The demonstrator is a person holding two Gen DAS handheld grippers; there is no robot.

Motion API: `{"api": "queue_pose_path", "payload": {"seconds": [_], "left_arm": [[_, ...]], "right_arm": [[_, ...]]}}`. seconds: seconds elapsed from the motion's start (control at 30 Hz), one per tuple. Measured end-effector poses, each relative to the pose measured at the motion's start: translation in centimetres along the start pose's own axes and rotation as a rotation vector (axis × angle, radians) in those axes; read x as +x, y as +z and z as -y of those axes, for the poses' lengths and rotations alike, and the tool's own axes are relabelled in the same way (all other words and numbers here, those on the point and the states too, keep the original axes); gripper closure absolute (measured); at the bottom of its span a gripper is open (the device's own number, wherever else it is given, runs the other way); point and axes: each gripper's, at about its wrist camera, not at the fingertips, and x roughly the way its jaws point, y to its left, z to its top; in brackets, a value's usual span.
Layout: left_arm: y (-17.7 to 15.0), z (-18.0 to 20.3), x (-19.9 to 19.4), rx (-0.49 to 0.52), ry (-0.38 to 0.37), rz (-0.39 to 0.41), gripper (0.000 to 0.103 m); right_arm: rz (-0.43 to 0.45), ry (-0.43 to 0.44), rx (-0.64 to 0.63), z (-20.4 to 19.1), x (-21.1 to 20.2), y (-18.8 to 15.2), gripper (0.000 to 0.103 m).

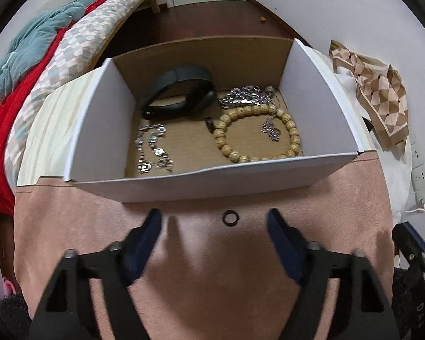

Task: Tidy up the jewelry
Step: 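Grasp the remaining black ring with the left gripper, then carry the ring and earring into the white box and open both grippers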

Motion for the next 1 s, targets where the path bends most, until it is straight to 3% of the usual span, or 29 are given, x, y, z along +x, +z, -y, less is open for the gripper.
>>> {"api": "queue_pose_path", "payload": {"seconds": [0.03, 0.1, 0.27, 0.53, 0.7, 1.0], "left_arm": [[0.0, 0.1, 0.2, 0.004, -0.003, -0.007, 0.046], [0.0, 0.3, 0.5, 0.007, -0.011, -0.015, 0.067], [-0.2, 0.6, 0.4, 0.016, -0.035, -0.007, 0.092], [-0.3, 0.6, -0.7, 0.025, -0.047, 0.016, 0.093], [-0.4, -0.5, -3.4, 0.025, -0.069, 0.059, 0.093], [2.1, -4.9, -8.0, -0.035, -0.089, 0.138, 0.093]], "right_arm": [[0.002, -0.002, 0.003, 0.1, 0.0, 0.1, 0.094], [0.003, -0.002, 0.008, 0.2, 0.1, 0.2, 0.094], [0.009, 0.0, 0.011, 0.1, -0.1, 0.3, 0.094], [0.033, 0.016, 0.004, -0.6, -1.7, 0.5, 0.094], [0.069, 0.05, -0.004, -1.5, -3.6, 1.4, 0.094], [0.086, 0.217, -0.013, -5.3, -4.1, 4.9, 0.094]]}}
